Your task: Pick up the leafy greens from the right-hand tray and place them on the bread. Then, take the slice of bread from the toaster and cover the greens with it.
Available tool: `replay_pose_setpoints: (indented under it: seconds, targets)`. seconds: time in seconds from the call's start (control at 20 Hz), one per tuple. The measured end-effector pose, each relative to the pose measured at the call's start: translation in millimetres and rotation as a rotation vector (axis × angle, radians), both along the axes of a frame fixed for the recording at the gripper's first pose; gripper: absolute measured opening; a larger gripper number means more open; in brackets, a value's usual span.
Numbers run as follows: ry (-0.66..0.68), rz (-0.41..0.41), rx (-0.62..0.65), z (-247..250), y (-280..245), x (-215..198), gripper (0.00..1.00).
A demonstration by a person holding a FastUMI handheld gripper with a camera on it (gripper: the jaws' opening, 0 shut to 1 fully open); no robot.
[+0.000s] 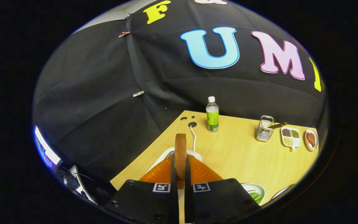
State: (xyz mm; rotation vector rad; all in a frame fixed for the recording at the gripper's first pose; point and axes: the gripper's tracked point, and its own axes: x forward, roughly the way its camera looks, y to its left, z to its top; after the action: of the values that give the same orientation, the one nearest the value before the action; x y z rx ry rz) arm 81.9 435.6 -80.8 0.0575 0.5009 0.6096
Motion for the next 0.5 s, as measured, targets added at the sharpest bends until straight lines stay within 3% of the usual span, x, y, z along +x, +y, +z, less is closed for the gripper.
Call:
replay_pose_setpoints:
  seconds: [0.5]
  targets:
    - [0.07,-0.115,0.014,-19,-108,-4,0.11]
